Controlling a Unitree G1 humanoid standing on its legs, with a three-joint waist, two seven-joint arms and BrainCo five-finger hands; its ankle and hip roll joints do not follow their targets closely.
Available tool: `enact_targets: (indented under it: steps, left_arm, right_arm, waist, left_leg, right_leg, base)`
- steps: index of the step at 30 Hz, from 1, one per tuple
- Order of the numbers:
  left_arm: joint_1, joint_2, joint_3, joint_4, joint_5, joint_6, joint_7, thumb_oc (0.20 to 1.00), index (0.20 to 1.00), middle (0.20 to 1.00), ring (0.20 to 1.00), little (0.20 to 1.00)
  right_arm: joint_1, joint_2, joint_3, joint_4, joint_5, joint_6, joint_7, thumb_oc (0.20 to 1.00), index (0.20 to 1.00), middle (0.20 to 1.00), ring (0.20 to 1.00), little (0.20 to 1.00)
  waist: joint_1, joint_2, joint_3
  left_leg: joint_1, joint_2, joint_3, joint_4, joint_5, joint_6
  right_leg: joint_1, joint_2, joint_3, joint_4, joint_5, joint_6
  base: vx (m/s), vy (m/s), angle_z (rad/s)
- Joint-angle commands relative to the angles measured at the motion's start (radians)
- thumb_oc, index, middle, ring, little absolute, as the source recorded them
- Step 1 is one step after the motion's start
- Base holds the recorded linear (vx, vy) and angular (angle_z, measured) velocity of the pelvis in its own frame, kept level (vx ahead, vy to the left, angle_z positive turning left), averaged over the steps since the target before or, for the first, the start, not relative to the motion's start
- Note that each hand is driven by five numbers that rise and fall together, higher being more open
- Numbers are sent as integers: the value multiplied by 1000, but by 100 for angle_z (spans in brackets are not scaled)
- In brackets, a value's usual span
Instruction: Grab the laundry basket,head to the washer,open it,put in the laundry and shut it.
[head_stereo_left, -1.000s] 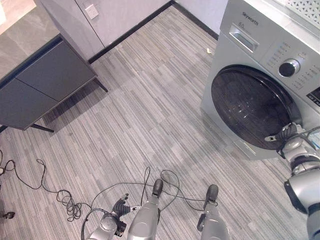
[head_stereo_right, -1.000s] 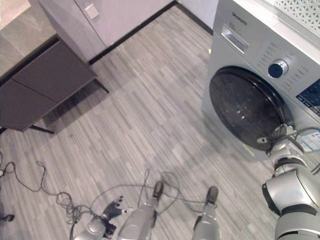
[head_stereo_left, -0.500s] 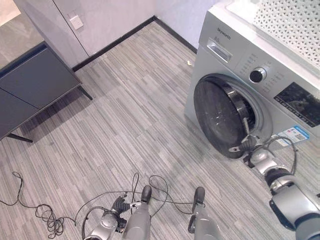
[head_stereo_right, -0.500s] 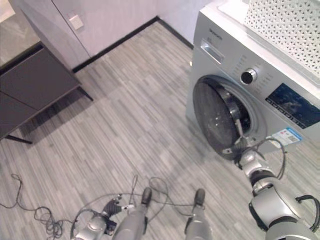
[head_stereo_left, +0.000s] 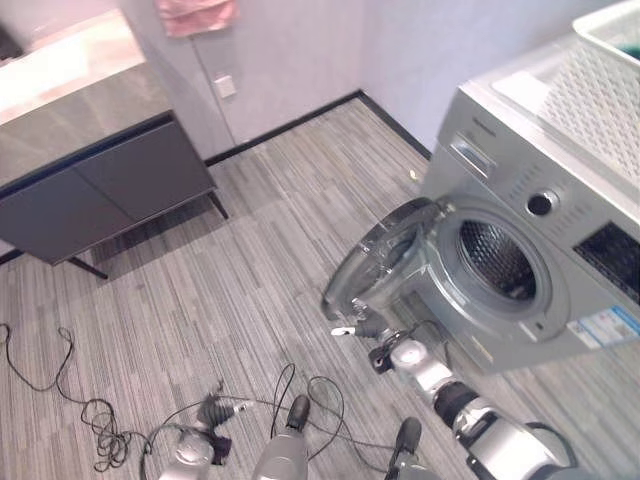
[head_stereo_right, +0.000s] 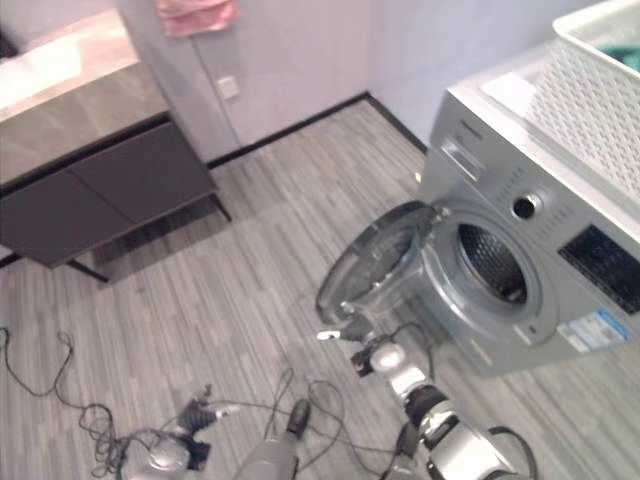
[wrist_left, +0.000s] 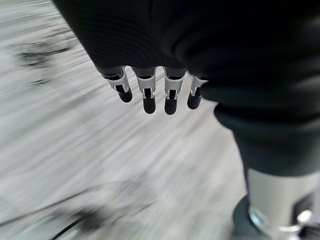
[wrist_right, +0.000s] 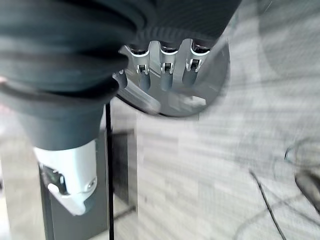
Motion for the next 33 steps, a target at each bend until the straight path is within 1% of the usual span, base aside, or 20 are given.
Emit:
enact_targets:
  steps: [1,3,7,9,11,13,15,16,17,18,20,21,22,25,27,28,30,31,32,33]
  left_arm:
    - [-44,86,23,11,147,-44,74,1000,1000,1000,1000,1000]
    - [-36,161,84,-178,205,-61,93,1000,1000,1000,1000,1000]
    - [-80,216,130,-358,269,-82,118,1000,1000,1000,1000,1000]
    - [-131,258,118,-478,276,-99,78,1000,1000,1000,1000,1000]
    - [-197,305,56,-516,191,-128,-7,1000,1000,1000,1000,1000]
    - [-287,394,-52,-526,-13,-141,-165,1000,1000,1000,1000,1000]
    - [-465,485,-262,-451,-185,-97,-340,1000,1000,1000,1000,1000]
    - [-476,484,-272,-446,-186,-98,-340,1000,1000,1000,1000,1000]
    - [-749,510,-595,-296,-198,-50,-466,1000,1000,1000,1000,1000]
    - [-758,508,-603,-292,-199,-51,-466,1000,1000,1000,1000,1000]
    - [-899,463,-763,-150,-166,-27,-521,1000,1000,1000,1000,1000]
    - [-906,460,-769,-145,-166,-29,-521,1000,1000,1000,1000,1000]
    - [-1004,389,-889,-4,-91,-5,-561,1000,1000,1000,1000,1000]
    - [-1013,247,-936,230,34,30,-597,1000,1000,1000,1000,1000]
    - [-986,195,-917,321,82,33,-594,1000,1000,1000,1000,1000]
    - [-917,80,-837,554,189,52,-566,1000,1000,1000,1000,1000]
    - [-884,-29,-730,751,283,84,-497,1000,1000,1000,1000,1000]
    - [-890,-63,-672,839,313,95,-445,1000,1000,1000,1000,1000]
    - [-890,-63,-672,840,313,95,-445,1000,1000,1000,1000,1000]
    - [-958,-65,-567,947,314,127,-350,1000,1000,1000,1000,1000]
  right_arm:
    - [-22,-15,-22,36,-44,-17,-8,1000,1000,1000,1000,1000]
    - [45,-30,-56,95,-112,4,-12,1000,1000,1000,1000,1000]
    - [115,-29,-85,164,-167,23,-10,1000,1000,1000,1000,1000]
    - [150,-32,-112,201,-180,35,-9,1000,1000,1000,1000,1000]
    - [183,-45,-139,214,-182,41,-4,1000,1000,1000,1000,1000]
    - [219,-58,-161,228,-178,54,9,1000,1000,1000,1000,1000]
    - [248,-73,-165,239,-180,63,37,1000,1000,1000,1000,1000]
    - [248,-73,-170,239,-180,63,37,1000,1000,1000,1000,1000]
    - [277,-88,-164,249,-183,64,65,1000,1000,1000,1000,1000]
    - [276,-87,-168,249,-183,64,65,1000,1000,1000,1000,1000]
    - [276,-101,-157,246,-186,63,70,1000,1000,1000,1000,1000]
    - [277,-100,-160,246,-186,63,70,1000,1000,1000,1000,1000]
    - [282,-117,-150,236,-182,65,82,1000,1000,1000,1000,1000]
    - [281,-135,-128,232,-182,75,90,1000,1000,1000,1000,1000]
    - [279,-141,-125,231,-180,81,91,1000,1000,1000,1000,1000]
    - [277,-146,-120,228,-179,86,90,1000,1000,1000,1000,1000]
    - [266,-148,-118,218,-175,84,83,1000,1000,1000,1000,1000]
    - [258,-156,-121,199,-171,79,79,1000,1000,1000,1000,1000]
    - [258,-156,-121,199,-171,79,79,1000,1000,1000,1000,1000]
    - [235,-175,-125,137,-157,67,63,1000,1000,1000,1000,1000]
  waist:
    - [-10,-59,-5]
    - [-20,-65,-17]
    - [-47,-74,-31]
    - [-69,-73,-37]
    - [-96,-73,-42]
    - [-135,-63,-55]
    - [-173,-54,-70]
    - [-169,-57,-70]
    - [-216,-50,-81]
    - [-213,-53,-82]
    - [-243,-49,-81]
    - [-239,-51,-80]
    - [-261,-49,-72]
    - [-286,-54,-56]
    - [-292,-55,-50]
    - [-307,-59,-39]
    - [-330,-72,-24]
    - [-342,-75,-14]
    - [-342,-75,-14]
    - [-366,-90,14]
  left_leg:
    - [-2,-34,53,13,-25,25]
    - [24,-23,62,0,-34,22]
    - [41,-18,74,-9,-37,22]
    - [58,-9,89,-13,-46,20]
    - [65,-8,106,-16,-44,21]
    - [84,-1,131,-19,-54,23]
    - [99,2,152,-24,-54,23]
    - [96,1,152,-25,-51,24]
    - [115,6,176,-26,-58,23]
    - [112,5,175,-26,-55,24]
    - [115,7,188,-26,-56,23]
    - [115,7,188,-26,-56,23]
    - [115,10,200,-26,-55,21]
    - [113,14,217,-26,-52,20]
    - [111,15,221,-26,-51,20]
    - [108,16,231,-26,-51,19]
    - [103,20,238,-26,-46,17]
    - [99,23,242,-26,-41,16]
    - [99,23,242,-26,-41,16]
    - [82,27,252,-26,-28,14]
  right_leg:
    - [50,-52,24,8,-119,64]
    - [66,-45,22,10,-128,63]
    - [70,-41,33,7,-128,64]
    - [72,-35,44,8,-133,65]
    - [67,-33,60,6,-126,67]
    - [68,-27,80,7,-125,70]
    - [65,-23,97,5,-119,76]
    - [62,-25,97,4,-117,76]
    - [63,-18,118,3,-111,82]
    - [60,-20,118,2,-109,83]
    - [51,-17,128,3,-105,87]
    - [51,-17,129,3,-105,87]
    - [39,-14,141,4,-100,91]
    - [23,-11,158,6,-96,92]
    - [17,-10,164,7,-96,91]
    - [7,-8,174,7,-96,88]
    - [-6,-3,187,10,-94,82]
    - [-15,1,196,11,-91,80]
    - [-15,1,196,11,-91,80]
    - [-44,10,215,13,-81,74]
  base:
    - [65,-9,5]
    - [65,-10,2]
    - [49,-2,-3]
    - [32,-1,-3]
    - [17,22,-18]
    - [60,31,-20]
    - [49,28,-37]
    - [76,7,-57]
    - [47,-2,-53]
    - [62,-10,-21]
    - [5,-8,-19]
    - [-12,-15,-43]
    - [-24,-15,-41]
    - [-40,-21,-18]
    - [-43,-4,-19]
    - [-58,-9,-24]
    - [-87,-15,-14]
    - [-62,-10,-1]
    - [-152,-15,-9]
    - [-170,-12,-11]
